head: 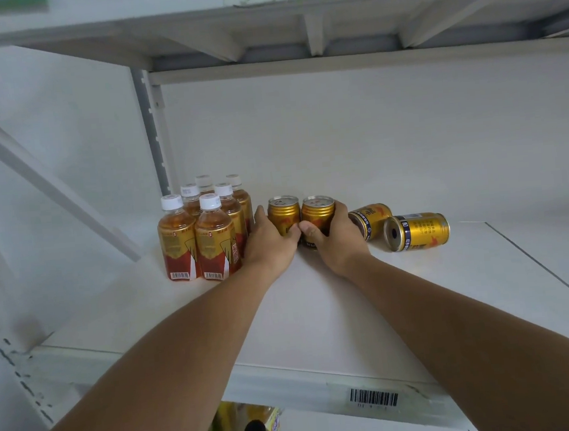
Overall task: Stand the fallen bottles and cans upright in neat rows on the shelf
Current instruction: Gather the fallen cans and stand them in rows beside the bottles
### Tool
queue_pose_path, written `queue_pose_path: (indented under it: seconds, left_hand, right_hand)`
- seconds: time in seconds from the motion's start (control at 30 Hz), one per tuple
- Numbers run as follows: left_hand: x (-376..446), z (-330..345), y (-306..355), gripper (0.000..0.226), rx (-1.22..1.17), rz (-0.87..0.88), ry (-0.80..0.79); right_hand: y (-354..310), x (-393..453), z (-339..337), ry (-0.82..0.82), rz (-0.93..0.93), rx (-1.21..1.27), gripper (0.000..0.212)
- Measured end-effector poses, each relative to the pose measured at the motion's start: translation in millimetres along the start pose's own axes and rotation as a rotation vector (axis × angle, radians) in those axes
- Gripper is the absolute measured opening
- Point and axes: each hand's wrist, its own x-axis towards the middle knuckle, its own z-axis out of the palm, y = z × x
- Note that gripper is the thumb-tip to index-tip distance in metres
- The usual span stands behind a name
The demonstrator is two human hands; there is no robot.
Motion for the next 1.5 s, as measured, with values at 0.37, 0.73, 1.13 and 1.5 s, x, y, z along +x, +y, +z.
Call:
queue_pose_path:
  seconds: [0.37, 0.73, 1.13, 1.5]
  left_hand:
    - [-18.1, -15.8, 24.8, 0.076, -0.063, 0.028, 0.120]
    - [-44.2, -67.9, 48.3, 0.069, 0.468, 0.351, -0.057]
    - [-124.2, -61.6, 101.9, 0.074, 0.676, 0.328, -0.109]
    - [-230.9, 13.1, 146.6, 0.082, 0.774, 0.224, -0.153]
  right_hand:
    - [-14.2, -15.9, -9.0, 0.082, -0.115, -0.103, 0.079]
    - [-34.6, -26.3, -87.7, -0.094, -0.289, -0.473, 0.071]
    - [7.6, -83.0, -232.0, -0.236, -0.242, -0.578, 0.077]
    - [95.3, -145.6, -335.8, -0.308, -0.179, -0.472, 0.083]
